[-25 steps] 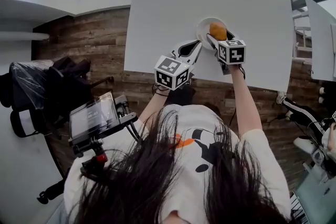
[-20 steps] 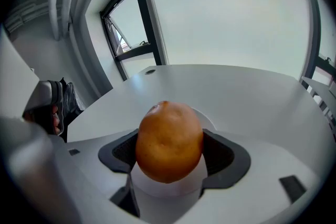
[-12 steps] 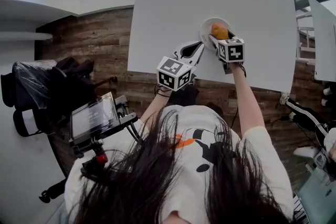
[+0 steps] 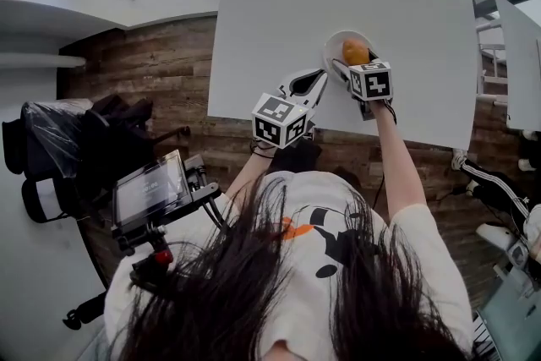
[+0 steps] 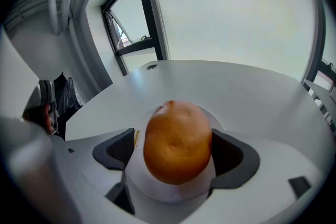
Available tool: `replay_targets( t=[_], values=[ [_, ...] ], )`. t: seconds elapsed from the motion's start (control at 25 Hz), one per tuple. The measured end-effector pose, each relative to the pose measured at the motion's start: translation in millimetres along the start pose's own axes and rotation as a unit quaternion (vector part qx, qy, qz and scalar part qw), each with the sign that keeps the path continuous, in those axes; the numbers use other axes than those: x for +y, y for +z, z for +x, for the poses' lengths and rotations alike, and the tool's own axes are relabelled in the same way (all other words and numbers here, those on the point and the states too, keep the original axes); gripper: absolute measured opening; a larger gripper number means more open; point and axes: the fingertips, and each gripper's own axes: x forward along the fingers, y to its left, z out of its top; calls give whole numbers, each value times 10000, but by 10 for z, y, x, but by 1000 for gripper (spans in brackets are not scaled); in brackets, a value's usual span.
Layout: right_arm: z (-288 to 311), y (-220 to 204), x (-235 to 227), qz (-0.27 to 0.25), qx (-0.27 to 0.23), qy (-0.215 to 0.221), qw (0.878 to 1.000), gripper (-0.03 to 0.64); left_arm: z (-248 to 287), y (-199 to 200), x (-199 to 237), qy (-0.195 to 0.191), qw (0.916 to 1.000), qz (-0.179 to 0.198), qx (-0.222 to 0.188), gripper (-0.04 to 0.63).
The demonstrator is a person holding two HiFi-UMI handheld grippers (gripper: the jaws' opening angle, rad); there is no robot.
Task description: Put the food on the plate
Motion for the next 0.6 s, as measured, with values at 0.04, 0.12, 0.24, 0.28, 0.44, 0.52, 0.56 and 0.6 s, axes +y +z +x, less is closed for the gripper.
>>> replay_targets(
  t=[0.04, 0.12, 0.24, 0.28, 0.44, 0.52, 0.56, 0.6],
  values=[
    [-4, 4, 3, -7, -6, -3, 10000, 434, -1, 0, 2, 2, 10000, -2, -2, 12],
    [-8, 11, 6, -9, -12, -20, 10000, 434, -5, -1, 6, 4, 10000, -7, -6, 11],
    [-5, 19, -32, 32, 14, -106, 9999, 434, 0, 5, 15, 5, 10000, -4, -12, 11],
    [-6, 24, -57, 51, 24, -149, 9999, 434, 6, 11, 19, 8, 10000, -6, -16, 12],
    [-68, 15, -16, 130, 8, -265, 9996, 434, -115, 17, 19, 15, 10000, -8, -51, 12],
    [-170, -3, 88, 192, -75, -302, 9993, 434, -263, -5, -22, -3, 10000, 30, -74, 12],
    [-224, 1, 114, 229, -148, -313, 9991, 434, -308, -13, -50, -18, 9999, 58, -82, 12],
    [-270, 16, 121, 263, -226, -321, 9989, 434, -329, -15, -75, -35, 9999, 84, -87, 11]
  ],
)
